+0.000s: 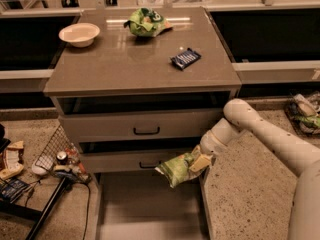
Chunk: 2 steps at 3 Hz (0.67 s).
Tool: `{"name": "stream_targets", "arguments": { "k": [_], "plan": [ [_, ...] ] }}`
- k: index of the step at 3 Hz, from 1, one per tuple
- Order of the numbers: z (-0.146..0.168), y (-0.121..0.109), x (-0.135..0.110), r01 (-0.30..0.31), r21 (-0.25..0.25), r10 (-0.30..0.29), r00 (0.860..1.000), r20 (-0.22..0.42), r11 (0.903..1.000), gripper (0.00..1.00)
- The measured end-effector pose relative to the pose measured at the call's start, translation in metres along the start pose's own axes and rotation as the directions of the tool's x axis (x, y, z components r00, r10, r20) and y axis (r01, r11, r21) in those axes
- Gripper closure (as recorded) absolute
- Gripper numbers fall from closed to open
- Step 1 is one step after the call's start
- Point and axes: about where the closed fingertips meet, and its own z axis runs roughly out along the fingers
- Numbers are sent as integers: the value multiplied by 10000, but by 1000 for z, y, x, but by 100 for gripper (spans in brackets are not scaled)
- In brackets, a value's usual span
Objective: Pick green jalapeno chip bag from bottom drawer and place on counter
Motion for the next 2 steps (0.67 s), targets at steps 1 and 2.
{"name": "stream_targets", "arguments": {
  "k": [1, 2],
  "plan": [
    [-2, 12, 2, 24, -409, -30, 9999, -147, 9992, 100],
    [-2, 12, 2, 23, -408, -29, 9999, -148, 9992, 100]
  ]
}}
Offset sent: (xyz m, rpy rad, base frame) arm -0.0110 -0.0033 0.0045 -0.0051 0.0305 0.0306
